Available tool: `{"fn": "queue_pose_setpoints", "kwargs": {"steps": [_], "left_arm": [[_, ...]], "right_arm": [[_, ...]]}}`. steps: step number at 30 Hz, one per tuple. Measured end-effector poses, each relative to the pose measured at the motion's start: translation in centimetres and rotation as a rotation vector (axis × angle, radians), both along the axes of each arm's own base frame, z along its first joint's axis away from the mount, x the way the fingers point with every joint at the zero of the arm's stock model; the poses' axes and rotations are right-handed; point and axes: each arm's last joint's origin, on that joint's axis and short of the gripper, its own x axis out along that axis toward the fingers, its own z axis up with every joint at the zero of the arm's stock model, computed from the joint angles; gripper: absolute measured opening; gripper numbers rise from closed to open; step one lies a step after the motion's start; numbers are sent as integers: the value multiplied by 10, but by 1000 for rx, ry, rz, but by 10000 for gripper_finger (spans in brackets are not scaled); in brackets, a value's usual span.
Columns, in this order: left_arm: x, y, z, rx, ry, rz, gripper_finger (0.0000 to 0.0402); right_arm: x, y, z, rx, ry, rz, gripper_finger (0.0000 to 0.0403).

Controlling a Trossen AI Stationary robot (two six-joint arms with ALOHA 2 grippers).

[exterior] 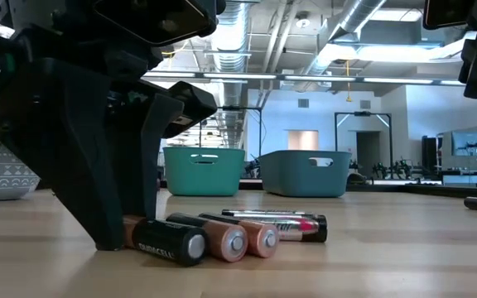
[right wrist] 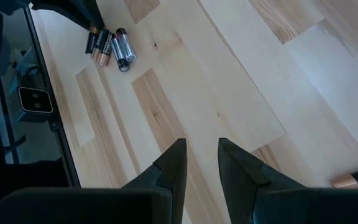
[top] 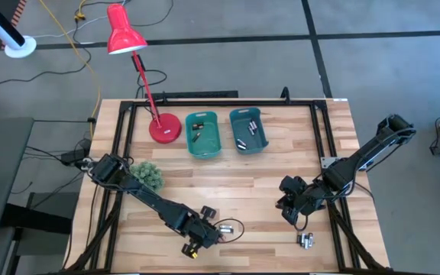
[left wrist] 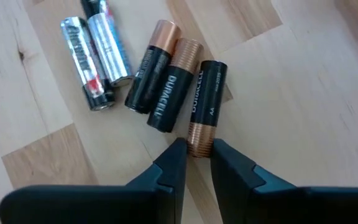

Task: Sort batteries
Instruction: Put the black battery into the green bin

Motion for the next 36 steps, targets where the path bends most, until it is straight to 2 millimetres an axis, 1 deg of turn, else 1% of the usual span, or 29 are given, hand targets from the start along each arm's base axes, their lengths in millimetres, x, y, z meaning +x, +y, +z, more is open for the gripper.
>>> {"fn": "queue_pose_setpoints", "kwargs": {"steps": [8,11,18,23,25,28,32,36], "left_arm": [[-3,1,-1,7,35,-8,58],[-5,3,3,18,57,-7,58],[-17,15,19,80,125,1,58],[-25,31,35,114,171,9,57],[-25,42,42,124,163,21,57],[-24,64,53,130,136,53,57],[-28,105,67,137,108,125,57],[-38,149,85,155,45,220,57]], "right_arm": [[0,0,0,0,0,0,108],[0,0,0,0,0,0,108],[0,0,0,-4,-5,-7,108],[1,-1,0,-18,-16,-20,108],[1,-1,0,-17,-19,-23,108],[3,-2,1,-11,-27,-30,108],[6,-3,2,4,-47,-44,108],[8,-7,3,9,-52,-69,108]]}}
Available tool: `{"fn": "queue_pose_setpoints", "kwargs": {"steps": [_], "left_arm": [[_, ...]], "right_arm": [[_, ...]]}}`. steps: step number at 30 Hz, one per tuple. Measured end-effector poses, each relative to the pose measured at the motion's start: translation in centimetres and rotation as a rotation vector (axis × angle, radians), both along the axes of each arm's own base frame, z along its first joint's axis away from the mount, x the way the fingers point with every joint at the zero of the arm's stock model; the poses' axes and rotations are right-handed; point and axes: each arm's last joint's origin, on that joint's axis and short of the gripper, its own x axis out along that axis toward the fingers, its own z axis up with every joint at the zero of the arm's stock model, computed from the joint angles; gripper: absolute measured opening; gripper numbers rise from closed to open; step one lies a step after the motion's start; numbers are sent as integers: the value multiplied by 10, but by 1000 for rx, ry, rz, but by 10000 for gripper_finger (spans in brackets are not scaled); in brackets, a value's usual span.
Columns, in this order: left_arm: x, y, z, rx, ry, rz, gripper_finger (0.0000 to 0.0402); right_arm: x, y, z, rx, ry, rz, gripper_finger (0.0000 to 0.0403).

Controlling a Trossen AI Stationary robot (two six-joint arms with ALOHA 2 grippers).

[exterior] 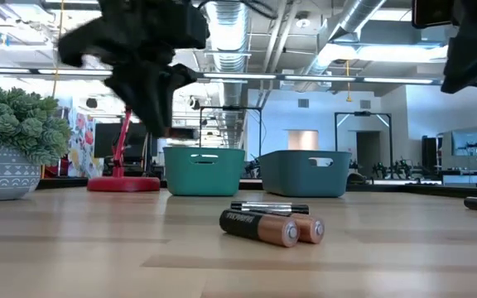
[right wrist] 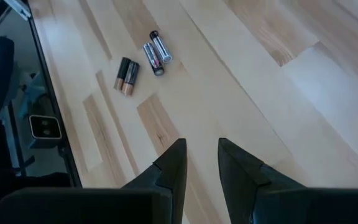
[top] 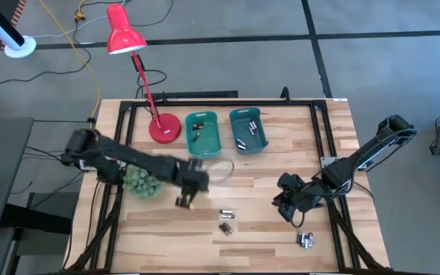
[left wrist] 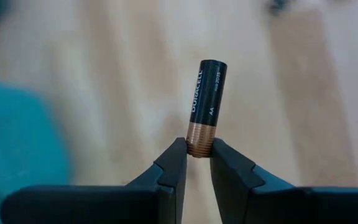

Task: Sort batteries
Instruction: Put the black battery into the green bin

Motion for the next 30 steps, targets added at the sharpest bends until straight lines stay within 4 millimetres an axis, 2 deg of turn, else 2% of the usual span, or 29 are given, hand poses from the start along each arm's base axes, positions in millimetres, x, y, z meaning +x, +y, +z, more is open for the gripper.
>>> {"fn": "queue_pose_setpoints", "kwargs": {"steps": [5,9,13,16,23,30], "left_arm": [[-10,58,32,19,-138,168,57],[-13,104,43,55,-217,286,57],[-14,146,37,18,-233,346,57],[-12,171,21,-26,-188,355,57],[8,210,-10,-70,-40,403,57],[20,220,-27,-80,60,394,57]], "right_arm": [[3,-5,0,9,-2,-37,108],[8,-13,1,17,-14,-107,108],[14,-24,1,31,-16,-183,108],[18,-33,1,42,-17,-240,108],[25,-52,1,57,-21,-348,108],[32,-69,3,70,-52,-430,108]]}}
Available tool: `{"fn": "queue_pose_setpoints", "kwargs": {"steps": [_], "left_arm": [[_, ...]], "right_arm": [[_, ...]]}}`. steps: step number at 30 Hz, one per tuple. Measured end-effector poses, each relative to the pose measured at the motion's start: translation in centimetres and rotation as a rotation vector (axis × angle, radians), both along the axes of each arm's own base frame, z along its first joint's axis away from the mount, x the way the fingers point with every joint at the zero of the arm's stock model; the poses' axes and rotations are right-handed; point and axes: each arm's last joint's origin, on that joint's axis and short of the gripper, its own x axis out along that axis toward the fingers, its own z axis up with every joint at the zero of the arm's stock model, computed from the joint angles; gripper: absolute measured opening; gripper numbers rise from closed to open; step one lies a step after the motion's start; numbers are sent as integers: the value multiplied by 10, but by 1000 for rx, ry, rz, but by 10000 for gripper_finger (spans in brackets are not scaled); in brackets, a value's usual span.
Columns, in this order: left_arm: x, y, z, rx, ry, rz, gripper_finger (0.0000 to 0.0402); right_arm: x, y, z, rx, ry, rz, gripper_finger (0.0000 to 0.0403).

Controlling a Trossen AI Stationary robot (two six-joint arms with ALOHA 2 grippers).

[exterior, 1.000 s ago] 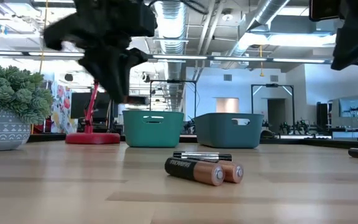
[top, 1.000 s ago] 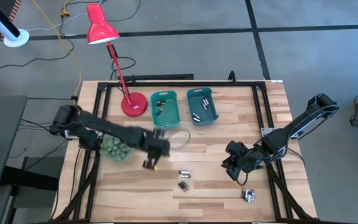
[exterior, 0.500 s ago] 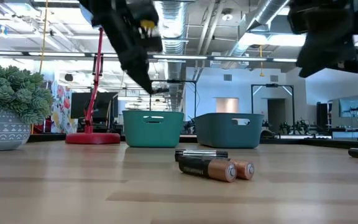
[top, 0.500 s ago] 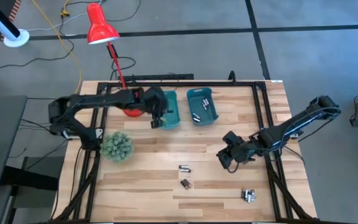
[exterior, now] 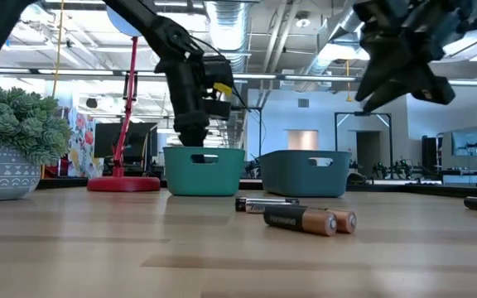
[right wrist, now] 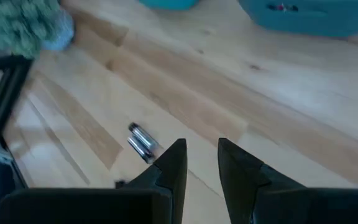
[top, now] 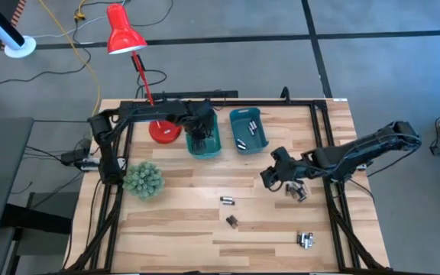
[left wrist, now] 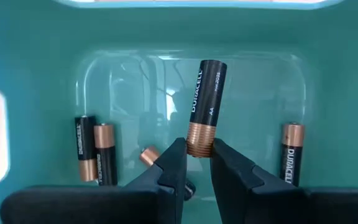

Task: Sort batteries
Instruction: Put the black battery into the green bin, then put the silver battery into the blue bin

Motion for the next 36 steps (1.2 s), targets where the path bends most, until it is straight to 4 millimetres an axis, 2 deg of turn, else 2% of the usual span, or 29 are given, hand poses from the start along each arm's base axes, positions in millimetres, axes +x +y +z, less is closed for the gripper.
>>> {"fn": "queue_pose_setpoints", "kwargs": {"steps": [5,11,14,18,23,28,36], "left_arm": [[3,3,4,16,-13,-11,76],[3,3,4,31,-8,-37,137],[3,3,4,38,-5,-42,162],[0,2,12,50,-7,-35,175],[-14,0,49,72,-116,4,174],[-42,-5,99,56,-312,114,175],[-95,-45,151,45,-540,244,172]], "right_arm": [[4,-7,2,2,-33,-25,108],[9,-12,5,-76,-64,36,108],[20,-12,4,-197,-88,146,108],[44,-14,-4,-352,-136,262,108],[75,-20,-16,-447,-64,364,108],[106,-26,-29,-454,52,512,108],[134,-36,-45,-427,118,737,108]]}}
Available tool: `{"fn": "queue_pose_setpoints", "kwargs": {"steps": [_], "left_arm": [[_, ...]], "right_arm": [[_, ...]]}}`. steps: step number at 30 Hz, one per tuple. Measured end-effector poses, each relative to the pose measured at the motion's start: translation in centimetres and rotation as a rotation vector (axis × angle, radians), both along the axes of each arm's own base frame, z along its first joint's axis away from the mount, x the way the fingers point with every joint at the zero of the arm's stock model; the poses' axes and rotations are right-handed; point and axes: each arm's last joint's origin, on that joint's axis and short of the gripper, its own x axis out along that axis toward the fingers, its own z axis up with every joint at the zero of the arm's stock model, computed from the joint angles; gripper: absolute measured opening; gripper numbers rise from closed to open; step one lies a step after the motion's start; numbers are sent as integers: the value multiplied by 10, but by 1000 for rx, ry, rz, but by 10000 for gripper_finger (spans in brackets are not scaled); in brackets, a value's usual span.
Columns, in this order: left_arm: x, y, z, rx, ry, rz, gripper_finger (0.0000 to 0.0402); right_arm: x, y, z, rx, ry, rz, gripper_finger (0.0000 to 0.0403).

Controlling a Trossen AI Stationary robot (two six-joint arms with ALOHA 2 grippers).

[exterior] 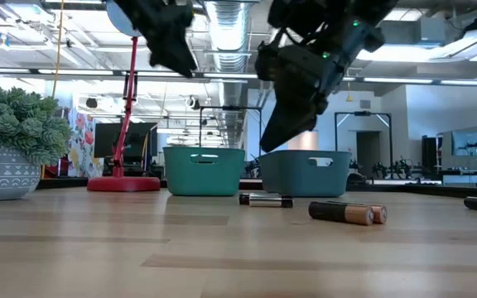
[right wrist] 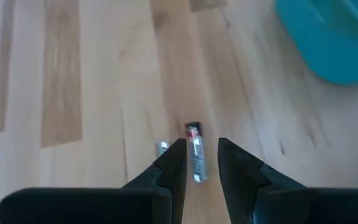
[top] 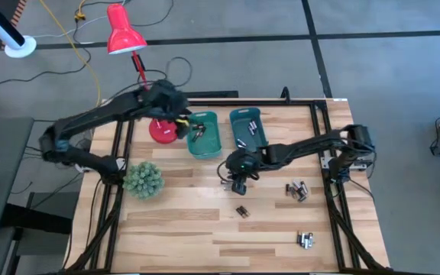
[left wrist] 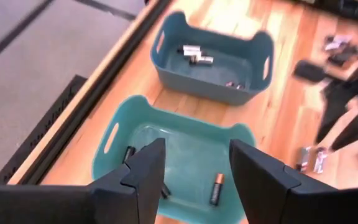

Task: Sort batteries
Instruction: Put the silver battery into the blue bin

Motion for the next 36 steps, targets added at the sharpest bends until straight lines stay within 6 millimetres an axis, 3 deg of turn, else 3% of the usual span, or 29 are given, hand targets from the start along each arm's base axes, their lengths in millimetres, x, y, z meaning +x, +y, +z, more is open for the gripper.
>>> {"fn": "queue_pose_setpoints", "kwargs": {"steps": [5,10,16,20,26,31,36], "left_arm": [[-26,-27,18,15,-93,66,172],[-45,-46,23,18,-152,118,171],[-54,-60,18,-42,-121,166,171],[-54,-69,15,-62,-95,179,171],[-50,-80,14,-56,-102,178,171],[-50,-83,14,-51,-108,189,171],[-49,-84,15,-51,-112,194,171]], "right_arm": [[10,-10,-11,13,63,68,108],[19,-25,-24,-4,141,82,108],[24,-37,-56,-14,281,85,108],[29,-36,-62,-8,355,91,108],[32,-36,-43,-5,323,95,108],[33,-35,-14,-9,250,98,108],[30,-35,-7,-16,239,94,108]]}}
